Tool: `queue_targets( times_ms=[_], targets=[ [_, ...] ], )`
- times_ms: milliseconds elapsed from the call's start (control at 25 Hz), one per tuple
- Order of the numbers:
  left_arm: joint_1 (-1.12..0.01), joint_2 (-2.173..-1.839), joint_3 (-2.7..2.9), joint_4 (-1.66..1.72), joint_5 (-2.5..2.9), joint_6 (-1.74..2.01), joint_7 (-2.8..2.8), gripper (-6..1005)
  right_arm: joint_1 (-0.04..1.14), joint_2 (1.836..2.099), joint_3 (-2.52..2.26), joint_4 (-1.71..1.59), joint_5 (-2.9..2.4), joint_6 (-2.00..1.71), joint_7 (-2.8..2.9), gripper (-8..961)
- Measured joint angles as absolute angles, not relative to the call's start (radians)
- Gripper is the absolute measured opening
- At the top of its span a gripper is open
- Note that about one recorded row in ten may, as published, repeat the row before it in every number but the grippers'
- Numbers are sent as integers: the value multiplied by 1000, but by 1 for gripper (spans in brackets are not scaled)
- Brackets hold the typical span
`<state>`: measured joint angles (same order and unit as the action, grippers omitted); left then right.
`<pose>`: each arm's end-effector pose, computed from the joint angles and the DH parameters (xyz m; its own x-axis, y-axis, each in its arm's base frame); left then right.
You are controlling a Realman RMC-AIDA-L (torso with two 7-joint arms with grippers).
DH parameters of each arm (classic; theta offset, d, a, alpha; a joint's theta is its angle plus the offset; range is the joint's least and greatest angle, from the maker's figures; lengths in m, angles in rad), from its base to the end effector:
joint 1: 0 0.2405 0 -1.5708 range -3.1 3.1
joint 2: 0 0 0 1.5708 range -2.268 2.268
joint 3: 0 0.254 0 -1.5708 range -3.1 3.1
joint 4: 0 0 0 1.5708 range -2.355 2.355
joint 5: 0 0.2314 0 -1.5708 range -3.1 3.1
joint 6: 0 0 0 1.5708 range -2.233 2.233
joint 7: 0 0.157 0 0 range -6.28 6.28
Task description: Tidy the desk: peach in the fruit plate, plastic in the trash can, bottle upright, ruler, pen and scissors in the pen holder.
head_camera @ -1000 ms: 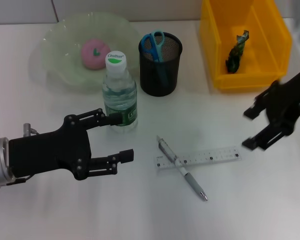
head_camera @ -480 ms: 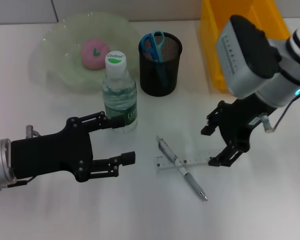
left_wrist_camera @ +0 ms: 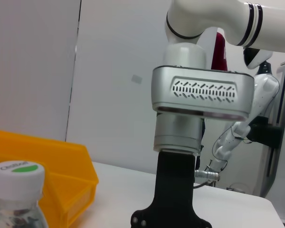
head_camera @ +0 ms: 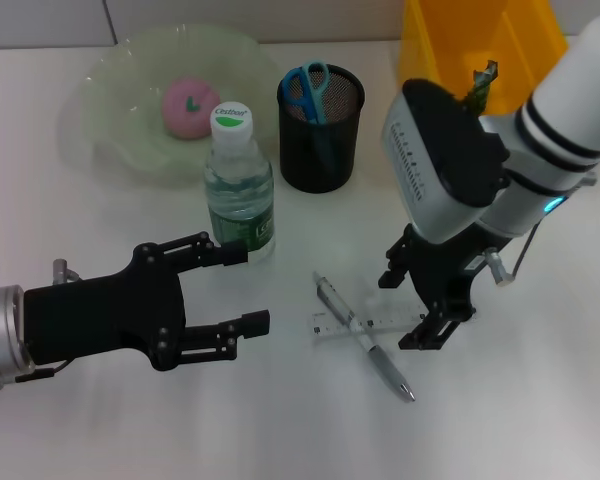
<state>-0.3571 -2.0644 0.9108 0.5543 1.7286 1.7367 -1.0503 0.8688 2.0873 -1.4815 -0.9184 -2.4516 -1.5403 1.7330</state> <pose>-0.2775 0.2774 -0.0279 0.7549 0.1603 0.6359 0.2693 -0.9599 -0.0776 0.1550 0.3732 -0.0809 0.8941 0.1629 0.4172 0.1112 -0.9831 0.1455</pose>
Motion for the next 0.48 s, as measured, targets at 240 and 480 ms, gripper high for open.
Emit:
queue_targets(
  times_ms=[240,480],
  targets=[
    [-359,-2064,910,546,1729,1736,-1051,800,870,2089,-1557,-910,-2443,-1494,1737,753],
    [-359,-2064,910,546,1729,1736,-1051,800,871,2089,-1569,-902,-2439,-1467,1746,749]
  ],
)
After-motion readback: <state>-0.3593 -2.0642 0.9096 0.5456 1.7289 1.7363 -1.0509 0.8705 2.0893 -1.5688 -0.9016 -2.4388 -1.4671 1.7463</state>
